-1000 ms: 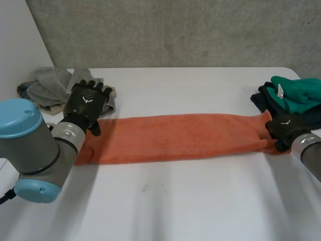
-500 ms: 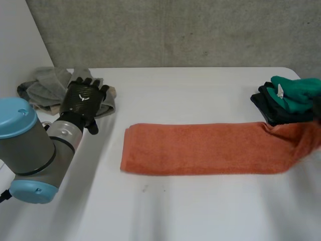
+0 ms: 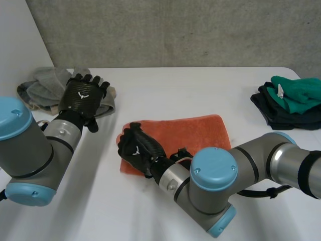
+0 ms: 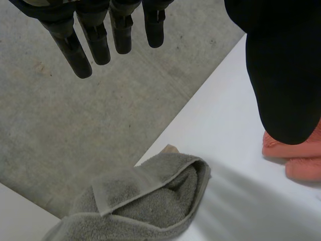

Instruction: Fold the laundry.

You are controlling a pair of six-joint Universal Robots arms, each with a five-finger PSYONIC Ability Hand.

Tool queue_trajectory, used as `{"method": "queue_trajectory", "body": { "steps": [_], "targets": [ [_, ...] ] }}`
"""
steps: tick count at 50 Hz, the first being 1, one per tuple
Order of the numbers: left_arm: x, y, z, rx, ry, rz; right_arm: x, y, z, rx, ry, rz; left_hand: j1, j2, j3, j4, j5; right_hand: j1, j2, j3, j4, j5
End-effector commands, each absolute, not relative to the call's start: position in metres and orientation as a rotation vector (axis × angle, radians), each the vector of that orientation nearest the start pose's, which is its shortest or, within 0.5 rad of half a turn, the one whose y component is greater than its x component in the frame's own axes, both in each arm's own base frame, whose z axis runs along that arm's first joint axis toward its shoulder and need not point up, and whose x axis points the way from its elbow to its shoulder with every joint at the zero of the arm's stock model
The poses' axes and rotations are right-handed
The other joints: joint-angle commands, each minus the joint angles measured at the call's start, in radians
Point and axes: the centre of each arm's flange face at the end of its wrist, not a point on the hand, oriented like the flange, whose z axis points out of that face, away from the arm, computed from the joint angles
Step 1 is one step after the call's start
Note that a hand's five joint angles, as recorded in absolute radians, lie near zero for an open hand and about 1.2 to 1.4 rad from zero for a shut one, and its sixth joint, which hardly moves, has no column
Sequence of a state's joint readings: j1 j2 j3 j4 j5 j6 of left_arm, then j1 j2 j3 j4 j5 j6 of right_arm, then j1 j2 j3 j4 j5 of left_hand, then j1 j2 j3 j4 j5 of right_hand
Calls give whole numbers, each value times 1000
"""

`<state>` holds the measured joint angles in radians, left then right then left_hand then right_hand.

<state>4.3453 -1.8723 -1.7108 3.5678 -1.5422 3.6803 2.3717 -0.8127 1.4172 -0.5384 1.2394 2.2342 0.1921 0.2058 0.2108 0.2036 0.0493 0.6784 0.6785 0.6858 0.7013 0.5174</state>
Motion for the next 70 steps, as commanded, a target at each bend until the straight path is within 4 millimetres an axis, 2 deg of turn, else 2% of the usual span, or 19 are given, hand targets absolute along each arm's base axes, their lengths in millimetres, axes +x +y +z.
{"method": "queue_trajectory", "body": {
  "steps": [1,6,14,18,21,24,28,32,33,37,43,44,46,49,52,56,59,64,70],
  "targets": [
    [-267,-283,221,995,1880,-2207,387,-192,155,-1623,1393,-2077,-18,-31,-36,-29,-49,-504,-504,-511,-527,-517],
    [-288,-273,228,1055,1841,-2273,330,-225,175,-1385,1784,-2071,-18,-31,-36,-29,-49,-504,-504,-511,-527,-517],
    [-322,-256,219,1175,1837,-2314,269,-242,137,-1297,2231,-1768,-18,-31,-36,-29,-49,-504,-504,-511,-527,-517],
    [-329,-251,215,1204,1838,-2317,249,-257,119,-1283,2338,-1720,-18,-31,-36,-29,-49,-84,-84,-91,-107,-97],
    [-329,-250,215,1205,1841,-2314,239,-267,119,-1315,2375,-1751,-18,-31,-36,-29,-49,716,716,709,693,703],
    [-328,-251,213,1204,1850,-2303,239,-275,124,-1349,2352,-1831,-18,-31,-36,-29,-49,718,718,711,695,704],
    [-325,-249,214,1201,1853,-2297,247,-288,157,-1334,2212,-2085,-18,-31,-36,-29,-49,718,718,711,695,704],
    [-321,-248,221,1182,1843,-2306,278,-276,196,-1337,1965,-2243,-18,-31,-36,-29,-49,718,718,711,695,704],
    [-319,-248,224,1173,1838,-2310,301,-261,202,-1372,1850,-2237,-18,-31,-36,-29,-49,718,718,711,695,704],
    [-308,-253,227,1128,1841,-2299,361,-217,180,-1526,1592,-2072,-18,-31,-36,-29,-49,718,718,711,695,704],
    [-299,-258,222,1062,1921,-2287,399,-178,139,-1662,1407,-1847,-18,-31,-36,-29,-49,718,718,711,695,704],
    [-298,-258,221,1050,1932,-2288,400,-179,133,-1665,1418,-1831,-18,-31,-36,-29,-49,718,718,711,695,704],
    [-296,-259,220,1007,1967,-2288,401,-181,126,-1652,1464,-1814,-18,-31,-36,-29,-49,34,34,27,12,21],
    [-294,-259,219,969,2009,-2281,398,-184,140,-1513,1540,-1813,-18,-31,-36,-29,-49,-229,-229,-236,-252,-242],
    [-294,-260,221,946,2030,-2286,392,-193,161,-1308,1607,-1796,-17,-30,-36,-28,-48,-297,-297,-304,-320,-310],
    [-298,-258,225,928,2055,-2320,347,-247,201,-878,1760,-1802,-8,-22,-27,-19,-40,-353,-353,-360,-375,-366],
    [-308,-255,231,914,2077,-2379,326,-262,208,-768,1839,-1775,-8,-22,-27,-19,-40,-373,-373,-381,-396,-387],
    [-335,-242,225,949,2178,-2445,316,-263,201,-742,1987,-1651,-8,-22,-27,-19,-40,-376,-376,-384,-399,-390],
    [-351,-232,188,1041,2394,-2231,324,-272,175,-761,2087,-1509,-11,-25,-30,-22,-43,-411,-411,-419,-434,-425]
  ]
}}
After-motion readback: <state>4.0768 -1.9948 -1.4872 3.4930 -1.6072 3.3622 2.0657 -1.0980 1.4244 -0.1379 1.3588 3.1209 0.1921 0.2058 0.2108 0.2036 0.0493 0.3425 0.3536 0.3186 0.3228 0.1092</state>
